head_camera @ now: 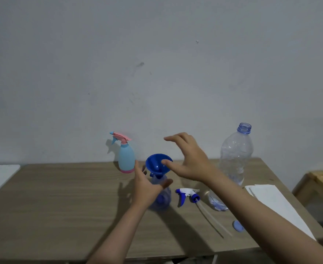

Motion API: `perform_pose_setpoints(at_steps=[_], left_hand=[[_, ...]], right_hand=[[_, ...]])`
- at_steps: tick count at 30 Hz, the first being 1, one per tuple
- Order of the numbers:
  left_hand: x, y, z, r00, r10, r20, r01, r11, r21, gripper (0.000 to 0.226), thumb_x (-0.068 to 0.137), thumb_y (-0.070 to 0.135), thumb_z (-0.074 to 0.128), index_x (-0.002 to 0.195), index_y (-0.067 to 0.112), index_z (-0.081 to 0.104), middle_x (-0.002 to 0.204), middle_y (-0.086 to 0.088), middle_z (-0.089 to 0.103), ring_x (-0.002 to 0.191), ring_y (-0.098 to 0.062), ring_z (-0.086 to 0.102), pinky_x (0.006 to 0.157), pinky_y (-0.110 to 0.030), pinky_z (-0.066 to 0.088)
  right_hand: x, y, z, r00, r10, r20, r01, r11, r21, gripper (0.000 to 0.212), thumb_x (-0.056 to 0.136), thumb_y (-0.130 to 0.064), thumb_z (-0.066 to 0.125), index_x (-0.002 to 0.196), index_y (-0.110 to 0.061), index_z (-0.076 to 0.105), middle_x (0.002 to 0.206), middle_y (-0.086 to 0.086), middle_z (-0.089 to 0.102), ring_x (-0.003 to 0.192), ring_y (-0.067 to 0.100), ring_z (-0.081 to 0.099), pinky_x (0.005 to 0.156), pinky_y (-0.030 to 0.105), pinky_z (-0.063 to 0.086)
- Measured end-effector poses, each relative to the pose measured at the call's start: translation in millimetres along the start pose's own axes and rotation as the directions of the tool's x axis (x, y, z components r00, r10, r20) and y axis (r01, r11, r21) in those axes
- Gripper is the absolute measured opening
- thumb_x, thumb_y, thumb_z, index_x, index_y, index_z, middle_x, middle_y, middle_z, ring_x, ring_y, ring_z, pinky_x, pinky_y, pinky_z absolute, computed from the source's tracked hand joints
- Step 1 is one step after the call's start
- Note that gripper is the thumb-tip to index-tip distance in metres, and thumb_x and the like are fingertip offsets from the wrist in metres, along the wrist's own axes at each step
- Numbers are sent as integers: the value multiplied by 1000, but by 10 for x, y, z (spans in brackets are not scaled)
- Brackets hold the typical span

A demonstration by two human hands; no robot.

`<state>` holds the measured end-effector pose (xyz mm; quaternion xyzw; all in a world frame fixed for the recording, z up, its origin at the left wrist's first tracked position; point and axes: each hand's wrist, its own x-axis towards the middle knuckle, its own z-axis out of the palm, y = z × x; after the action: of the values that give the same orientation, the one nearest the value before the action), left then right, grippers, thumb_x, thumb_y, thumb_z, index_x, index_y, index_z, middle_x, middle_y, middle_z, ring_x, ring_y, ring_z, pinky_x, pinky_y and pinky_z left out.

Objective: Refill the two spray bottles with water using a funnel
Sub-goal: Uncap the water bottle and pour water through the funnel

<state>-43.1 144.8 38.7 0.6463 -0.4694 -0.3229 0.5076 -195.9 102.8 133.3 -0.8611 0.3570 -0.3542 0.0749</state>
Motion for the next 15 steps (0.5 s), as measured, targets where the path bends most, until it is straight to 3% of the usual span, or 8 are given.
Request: perform_pose_setpoints(at_steps=[3, 6, 9, 15], left_hand=[[17, -159, 4, 997, -73, 34, 68, 991, 115, 98, 61, 32, 88, 140, 15, 32, 141, 0, 44, 127, -18, 45, 98, -29, 41], [52, -306, 50, 994, -96, 58, 86, 984, 154, 64, 70, 23, 82, 125, 13, 51, 119, 1, 59, 104, -11, 57, 79, -20, 41], [50, -408, 85, 993, -98, 68, 86, 982, 168, 40, 76, 22, 77, 112, 15, 59, 101, 3, 64, 91, -12, 62, 71, -22, 46], [65, -544, 75, 994, -63, 93, 46, 983, 180, 44, 73, 29, 79, 110, 21, 58, 103, 4, 63, 89, -12, 64, 74, -30, 55]], right_hand=[[331, -101, 189, 917, 213, 338, -180, 976, -126, 83, 72, -56, 71, 141, -35, 31, 135, -1, 40, 124, 21, 39, 93, 37, 46], [535, -111, 398, 794, 345, 501, -203, 927, -316, 92, 69, -63, 71, 145, -35, 27, 136, 2, 40, 122, 27, 45, 90, 39, 45], [608, -109, 557, 738, 396, 546, -188, 898, -398, 83, 71, -60, 70, 142, -34, 34, 133, 2, 45, 115, 26, 51, 81, 34, 44], [564, -171, 387, 766, 437, 472, -300, 892, -339, 66, 72, -47, 71, 132, -40, 45, 118, 0, 43, 98, 21, 52, 80, 33, 49]])
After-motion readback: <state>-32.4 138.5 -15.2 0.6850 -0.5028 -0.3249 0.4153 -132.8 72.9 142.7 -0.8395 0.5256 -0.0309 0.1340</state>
